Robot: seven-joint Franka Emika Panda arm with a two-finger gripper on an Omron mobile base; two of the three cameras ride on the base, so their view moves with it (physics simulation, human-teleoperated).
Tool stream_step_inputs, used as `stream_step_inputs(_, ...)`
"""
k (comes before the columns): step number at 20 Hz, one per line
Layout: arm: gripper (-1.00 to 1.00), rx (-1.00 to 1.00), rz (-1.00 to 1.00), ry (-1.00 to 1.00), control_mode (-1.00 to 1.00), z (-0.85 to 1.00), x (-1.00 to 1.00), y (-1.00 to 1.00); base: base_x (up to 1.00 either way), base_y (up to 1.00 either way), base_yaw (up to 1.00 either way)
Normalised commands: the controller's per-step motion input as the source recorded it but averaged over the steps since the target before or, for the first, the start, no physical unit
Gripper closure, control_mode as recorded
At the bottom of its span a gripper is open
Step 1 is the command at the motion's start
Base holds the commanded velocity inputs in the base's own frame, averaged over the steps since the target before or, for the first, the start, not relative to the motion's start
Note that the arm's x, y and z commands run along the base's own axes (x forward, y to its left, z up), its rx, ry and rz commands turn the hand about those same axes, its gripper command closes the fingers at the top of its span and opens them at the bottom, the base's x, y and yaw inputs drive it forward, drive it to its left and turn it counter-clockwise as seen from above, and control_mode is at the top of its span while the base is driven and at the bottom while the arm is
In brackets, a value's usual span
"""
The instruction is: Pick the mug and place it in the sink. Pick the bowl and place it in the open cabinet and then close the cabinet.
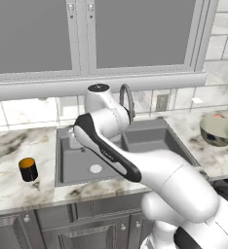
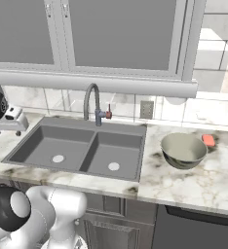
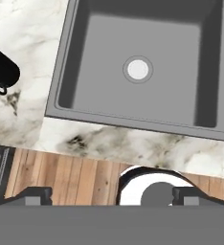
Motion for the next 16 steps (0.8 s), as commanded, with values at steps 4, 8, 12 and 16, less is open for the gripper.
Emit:
stream_step_inputs(4,-1.00,0.00,0.04,0.00,-1.00,-0.21,0.00,0.38,0.00,0.00,0.00)
stream_step_inputs(8,-1.00,0.00,0.02,0.01,-1.00,-0.26,0.00,0.34,0.00,0.00,0.00)
stream_step_inputs(12,-1.00,0.00,0.00,0.00,-1.00,-0.30,0.00,0.37,0.00,0.00,0.00)
stream_step_inputs(16,-1.00,0.00,0.00,0.00,-1.00,-0.24,-0.02,0.37,0.00,0.00,0.00)
